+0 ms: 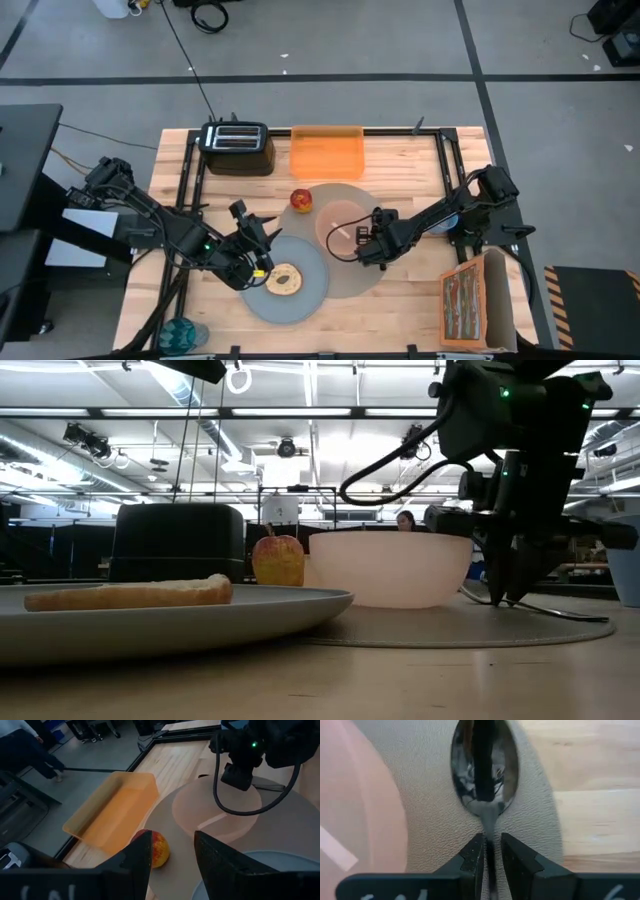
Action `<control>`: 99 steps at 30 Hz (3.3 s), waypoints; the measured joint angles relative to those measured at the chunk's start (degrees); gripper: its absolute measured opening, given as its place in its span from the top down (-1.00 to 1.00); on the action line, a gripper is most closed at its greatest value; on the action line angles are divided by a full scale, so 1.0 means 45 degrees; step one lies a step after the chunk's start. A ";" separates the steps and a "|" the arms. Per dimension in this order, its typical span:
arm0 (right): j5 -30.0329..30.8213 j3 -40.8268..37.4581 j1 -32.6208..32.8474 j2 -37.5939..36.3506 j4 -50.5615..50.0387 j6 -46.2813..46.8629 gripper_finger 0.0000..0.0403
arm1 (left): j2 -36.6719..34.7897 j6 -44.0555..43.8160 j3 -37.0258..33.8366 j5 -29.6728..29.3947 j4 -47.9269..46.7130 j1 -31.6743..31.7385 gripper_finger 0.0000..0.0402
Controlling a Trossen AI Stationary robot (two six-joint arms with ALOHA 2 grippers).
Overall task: Arrange a breakfast setting
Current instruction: Put the black spoon on the brown table mat to right of the orange bowl, then pour the cereal from the yellow cereal box into the light orange bowl
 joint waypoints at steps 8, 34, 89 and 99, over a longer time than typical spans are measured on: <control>0.0230 0.1393 0.0153 -0.0005 -0.2671 -0.0114 0.63 | 0.0000 0.0067 0.0000 -0.0004 -0.0024 0.0000 0.23; 0.8117 0.9620 0.2191 -0.0049 -0.9228 -1.0173 0.61 | -0.0010 0.4596 -0.3844 0.2645 1.0251 0.0083 0.23; -1.1340 0.6212 0.1287 -1.1372 -0.9479 -0.5100 0.09 | 0.0000 0.3252 -0.4571 0.3005 1.1382 0.0677 0.23; -1.1819 0.6445 0.1290 -1.1794 -0.8934 -0.2899 0.09 | 0.0000 0.3322 -0.4566 0.3005 1.1385 0.0899 0.23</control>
